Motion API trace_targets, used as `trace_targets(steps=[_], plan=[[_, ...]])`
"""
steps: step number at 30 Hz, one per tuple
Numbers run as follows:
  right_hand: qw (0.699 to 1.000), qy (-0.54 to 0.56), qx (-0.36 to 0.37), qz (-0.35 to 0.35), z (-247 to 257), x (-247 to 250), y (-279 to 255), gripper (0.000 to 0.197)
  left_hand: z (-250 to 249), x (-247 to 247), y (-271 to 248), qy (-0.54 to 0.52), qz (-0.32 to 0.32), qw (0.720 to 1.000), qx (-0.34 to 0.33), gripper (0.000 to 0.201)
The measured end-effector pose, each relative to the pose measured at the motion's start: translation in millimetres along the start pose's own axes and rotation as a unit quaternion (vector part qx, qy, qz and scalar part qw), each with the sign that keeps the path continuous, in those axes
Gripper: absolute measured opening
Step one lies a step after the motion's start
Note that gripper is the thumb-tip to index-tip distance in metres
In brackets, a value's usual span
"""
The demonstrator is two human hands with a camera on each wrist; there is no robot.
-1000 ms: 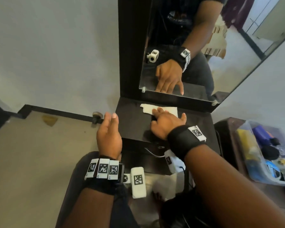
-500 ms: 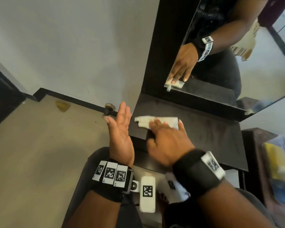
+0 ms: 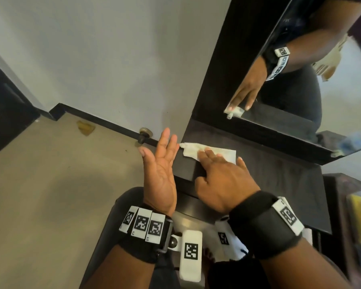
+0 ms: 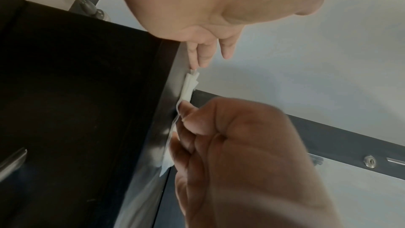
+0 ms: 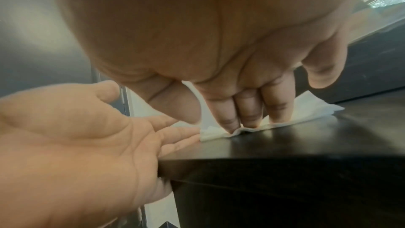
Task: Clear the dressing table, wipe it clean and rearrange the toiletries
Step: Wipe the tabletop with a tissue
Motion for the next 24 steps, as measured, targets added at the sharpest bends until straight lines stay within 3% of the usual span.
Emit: trace_targets(steps=[3, 8, 14, 16, 20, 24], plan=[[1.0, 0.004, -0.02, -0.013, -8, 17, 18, 0.07, -2, -3, 0, 0.032, 0.009, 0.999, -0.003, 0.121], [0.996, 0.041, -0.07, -0.039, -17, 44, 53, 0.064, -7, -3, -2, 0.033, 0.023, 0.999, 0.002, 0.125], [0.999, 0.047, 0.008, 0.003, 8, 13, 4, 0.069, -11, -2, -3, 0.036, 0.037, 0.999, 0.009, 0.121], [0.999, 0.053, -0.007, 0.003, -4, 9, -5, 0.072, -11, -2, -2, 0.042, 0.039, 0.998, 0.007, 0.122], [0.997, 0.033, -0.063, -0.024, -16, 21, 27, 0.077, -10, -1, -4, 0.053, 0.037, 0.998, 0.001, 0.122], [0.996, 0.018, -0.068, -0.047, -3, 21, 59, 0.083, -11, -2, -2, 0.048, 0.034, 0.998, -0.001, 0.124]])
Point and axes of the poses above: each hand's wrist, its own y-axis towards the middle knuckle, its own x-axis out of the back of the hand, z = x × y, the point moved 3 cm from there along y, towards the middle knuckle, and after that the axes turned 12 degrees about x, right-handed, at the moved point
